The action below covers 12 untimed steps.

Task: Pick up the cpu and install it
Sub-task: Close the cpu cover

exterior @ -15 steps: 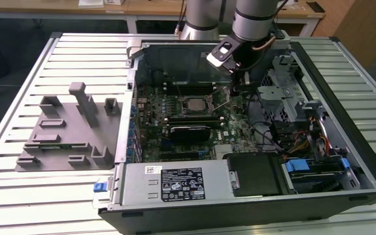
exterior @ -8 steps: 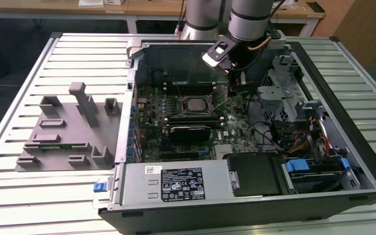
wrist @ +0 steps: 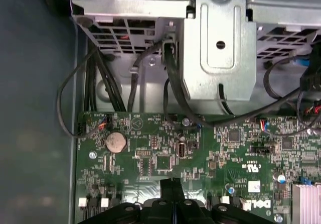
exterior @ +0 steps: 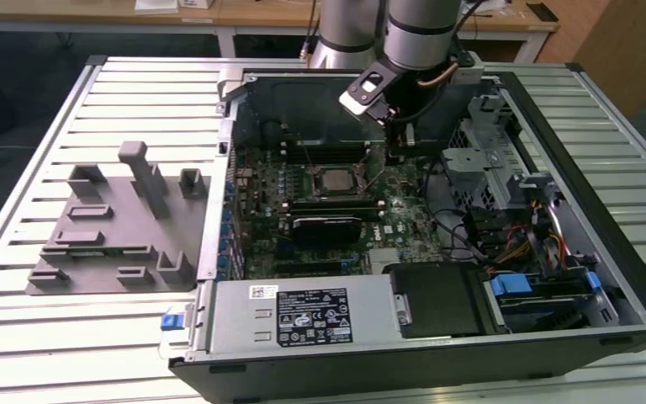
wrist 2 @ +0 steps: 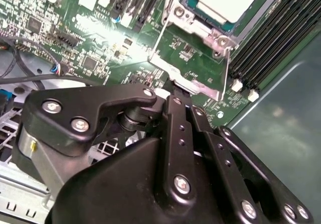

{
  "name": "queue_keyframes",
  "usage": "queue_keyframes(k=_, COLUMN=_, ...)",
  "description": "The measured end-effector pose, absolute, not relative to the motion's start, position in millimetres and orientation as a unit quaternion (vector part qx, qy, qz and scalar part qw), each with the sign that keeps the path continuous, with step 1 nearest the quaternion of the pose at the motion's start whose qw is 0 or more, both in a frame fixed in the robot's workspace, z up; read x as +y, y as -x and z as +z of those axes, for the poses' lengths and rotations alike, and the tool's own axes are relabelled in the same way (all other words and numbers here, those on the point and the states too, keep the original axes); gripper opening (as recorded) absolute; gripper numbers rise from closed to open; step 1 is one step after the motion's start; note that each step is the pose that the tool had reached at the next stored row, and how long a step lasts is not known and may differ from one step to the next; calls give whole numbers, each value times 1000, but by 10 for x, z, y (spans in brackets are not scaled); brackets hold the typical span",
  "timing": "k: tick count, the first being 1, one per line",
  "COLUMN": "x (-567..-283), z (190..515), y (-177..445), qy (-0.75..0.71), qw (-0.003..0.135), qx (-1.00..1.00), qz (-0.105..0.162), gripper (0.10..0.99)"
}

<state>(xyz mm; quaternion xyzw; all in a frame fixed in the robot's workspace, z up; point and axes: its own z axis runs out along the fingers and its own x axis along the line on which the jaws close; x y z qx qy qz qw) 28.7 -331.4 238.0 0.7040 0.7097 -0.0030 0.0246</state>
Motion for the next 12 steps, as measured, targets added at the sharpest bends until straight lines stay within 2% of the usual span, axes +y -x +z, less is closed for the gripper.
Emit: queue_keyframes(k=12, x=-3314, z=2380, y=-85, qy=-704, qw=25, qx=710, qz=-3, gripper=106)
